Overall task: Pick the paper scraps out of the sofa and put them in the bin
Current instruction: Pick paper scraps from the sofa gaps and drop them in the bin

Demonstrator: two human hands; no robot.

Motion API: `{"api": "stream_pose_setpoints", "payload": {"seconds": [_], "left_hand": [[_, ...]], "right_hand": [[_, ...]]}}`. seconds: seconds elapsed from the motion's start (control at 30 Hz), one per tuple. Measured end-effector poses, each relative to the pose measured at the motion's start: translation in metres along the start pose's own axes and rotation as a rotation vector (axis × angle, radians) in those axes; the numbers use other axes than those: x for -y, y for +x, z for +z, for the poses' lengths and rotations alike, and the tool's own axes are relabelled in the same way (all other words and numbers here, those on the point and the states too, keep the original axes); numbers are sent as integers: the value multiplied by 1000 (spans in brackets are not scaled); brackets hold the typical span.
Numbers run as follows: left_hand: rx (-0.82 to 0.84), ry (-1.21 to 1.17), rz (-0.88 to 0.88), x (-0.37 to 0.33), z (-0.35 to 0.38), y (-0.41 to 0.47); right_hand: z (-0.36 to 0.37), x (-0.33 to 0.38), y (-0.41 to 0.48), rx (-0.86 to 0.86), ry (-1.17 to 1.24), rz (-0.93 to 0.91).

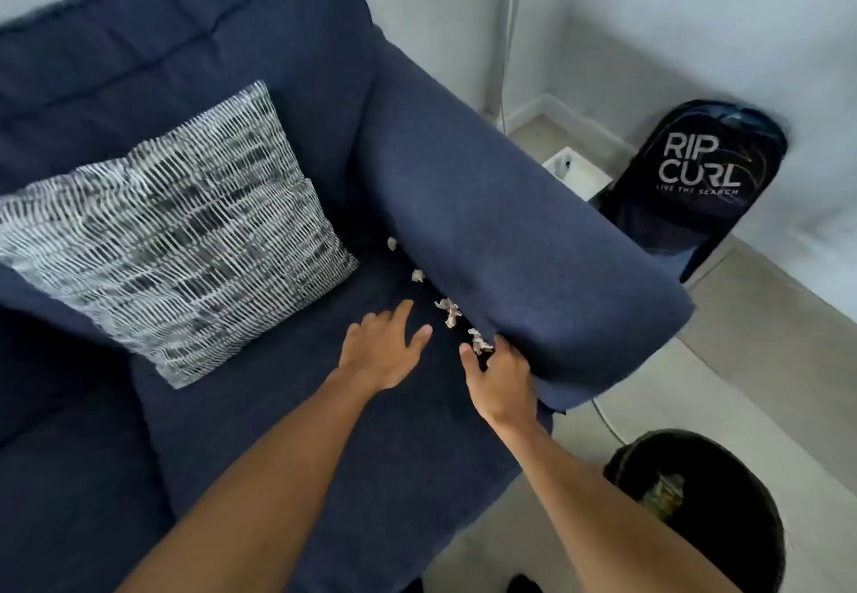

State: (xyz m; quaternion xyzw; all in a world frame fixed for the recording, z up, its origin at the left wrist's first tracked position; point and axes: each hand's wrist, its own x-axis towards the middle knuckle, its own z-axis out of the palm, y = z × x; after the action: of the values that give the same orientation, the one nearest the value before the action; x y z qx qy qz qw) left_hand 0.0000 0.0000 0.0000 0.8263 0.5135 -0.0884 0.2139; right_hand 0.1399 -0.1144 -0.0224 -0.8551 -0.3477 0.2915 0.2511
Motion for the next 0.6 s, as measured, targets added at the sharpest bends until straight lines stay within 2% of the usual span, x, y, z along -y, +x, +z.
{"api": "stream_pose_setpoints", "payload": {"seconds": [0.27, 0.43, 0.6], "left_hand": [[-3, -94, 76, -1, 66, 85], [-26, -154, 92, 0, 88, 118], [-87, -160, 120, -2, 108, 124]], "right_hand": [[68, -21, 46, -208, 263, 297], [94, -25, 68, -399, 352, 295], [111, -35, 84, -437, 462, 380]]}}
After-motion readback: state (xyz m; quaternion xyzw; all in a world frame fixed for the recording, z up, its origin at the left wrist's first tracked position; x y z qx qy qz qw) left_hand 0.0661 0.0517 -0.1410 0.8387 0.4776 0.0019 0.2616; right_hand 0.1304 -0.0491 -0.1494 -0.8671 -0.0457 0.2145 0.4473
